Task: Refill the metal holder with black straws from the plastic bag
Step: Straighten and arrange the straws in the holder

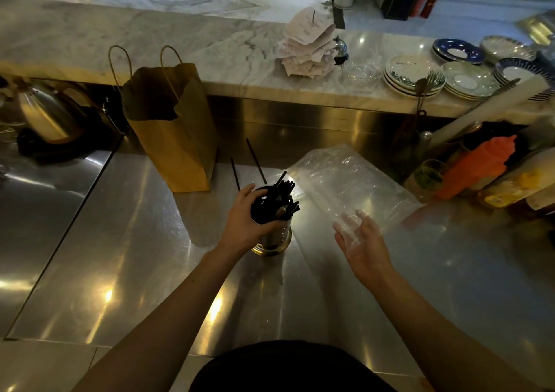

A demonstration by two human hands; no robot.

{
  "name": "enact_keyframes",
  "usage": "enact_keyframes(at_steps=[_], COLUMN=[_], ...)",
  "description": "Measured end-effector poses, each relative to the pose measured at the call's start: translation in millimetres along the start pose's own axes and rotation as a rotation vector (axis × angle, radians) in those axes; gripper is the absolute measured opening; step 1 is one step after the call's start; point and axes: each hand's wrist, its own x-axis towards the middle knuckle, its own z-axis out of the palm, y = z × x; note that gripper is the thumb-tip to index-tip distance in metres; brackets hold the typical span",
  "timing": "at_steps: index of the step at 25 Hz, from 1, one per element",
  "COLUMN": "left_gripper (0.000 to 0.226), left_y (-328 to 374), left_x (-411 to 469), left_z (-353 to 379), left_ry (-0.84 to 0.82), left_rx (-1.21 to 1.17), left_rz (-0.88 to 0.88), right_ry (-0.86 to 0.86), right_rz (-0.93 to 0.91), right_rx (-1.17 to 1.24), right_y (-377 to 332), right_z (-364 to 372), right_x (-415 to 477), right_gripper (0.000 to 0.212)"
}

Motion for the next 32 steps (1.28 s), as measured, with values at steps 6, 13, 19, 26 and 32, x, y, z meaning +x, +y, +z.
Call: enact_keyframes(at_steps=[6, 13, 19, 26, 32], left_gripper=[0.086, 0.028, 0.05, 0.061, 0.058], left_y=[-6.1, -47.1, -78.3, -95.7, -99.0], left_x=[0.1, 45.5, 101.0, 141.7, 164.2], left_z=[-10.8, -23.1, -27.6, -6.9, 4.2], left_ry=[-0.072, 0.158, 0.02, -0.017, -0.012], left_rx=[-0.338, -0.442, -0.225, 0.038, 0.197], left_rz=[-0.108, -0.545, -0.649, -0.703, -0.684], right_ry=[0.093, 0.353, 0.659, 0.653, 0.209], right_rz=[0.093, 0.194, 0.106, -0.175, -0.377], right_rx=[0.006, -0.187, -0.761, -1.273, -1.355], right_y=[26.6, 43.9, 61.7, 47.9, 43.9], right_z=[-5.0, -13.9, -30.7, -16.9, 24.2], right_x=[22.8, 45.7, 59.7, 60.2, 88.8], right_gripper=[0.015, 0.031, 0.086, 0.066, 0.052])
